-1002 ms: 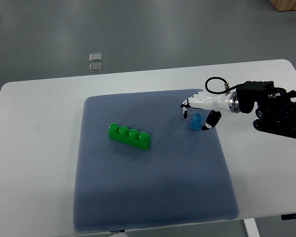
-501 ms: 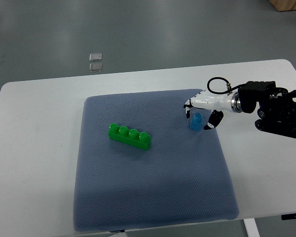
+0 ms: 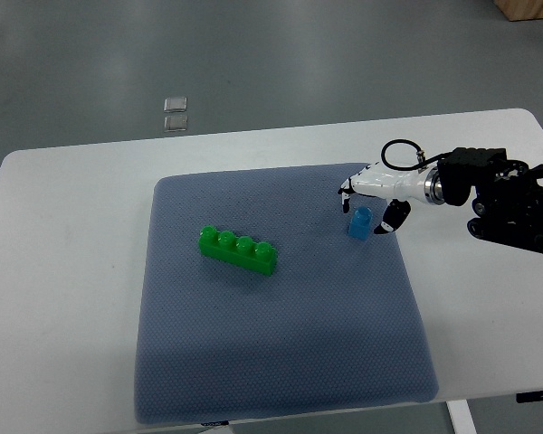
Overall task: Stack blue block on green block with right hand
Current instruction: 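Close the right hand fingers on the blue block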
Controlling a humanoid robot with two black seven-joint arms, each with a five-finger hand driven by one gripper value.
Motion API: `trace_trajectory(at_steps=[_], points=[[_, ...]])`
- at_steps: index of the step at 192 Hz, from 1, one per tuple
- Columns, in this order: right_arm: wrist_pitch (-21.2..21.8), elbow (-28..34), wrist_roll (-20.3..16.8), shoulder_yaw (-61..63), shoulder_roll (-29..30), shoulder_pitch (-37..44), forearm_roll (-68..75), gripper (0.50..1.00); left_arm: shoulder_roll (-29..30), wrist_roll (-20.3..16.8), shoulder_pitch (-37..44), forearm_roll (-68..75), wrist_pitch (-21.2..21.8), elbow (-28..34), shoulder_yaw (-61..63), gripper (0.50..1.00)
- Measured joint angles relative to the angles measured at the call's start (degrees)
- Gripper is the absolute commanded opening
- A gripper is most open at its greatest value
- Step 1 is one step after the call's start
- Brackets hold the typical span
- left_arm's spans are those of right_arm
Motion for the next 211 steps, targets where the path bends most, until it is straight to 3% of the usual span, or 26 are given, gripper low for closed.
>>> trace_trajectory(at_steps=[69, 121, 211], points=[[-0.2, 0.2, 0.2, 0.2, 0.7, 0.4, 0.0, 0.866, 0.0, 0.0, 0.0, 0.0, 0.0, 0.0, 0.0, 1.0], [0.2, 0.4, 1.3, 0.2, 0.5, 0.5, -0.9, 0.797, 0.0, 0.0, 0.0, 0.0, 0.0, 0.0, 0.0, 1.0], [0.3, 0.4, 1.4, 0.1, 0.2, 0.2, -1.4, 0.787, 0.0, 0.0, 0.0, 0.0, 0.0, 0.0, 0.0, 1.0]])
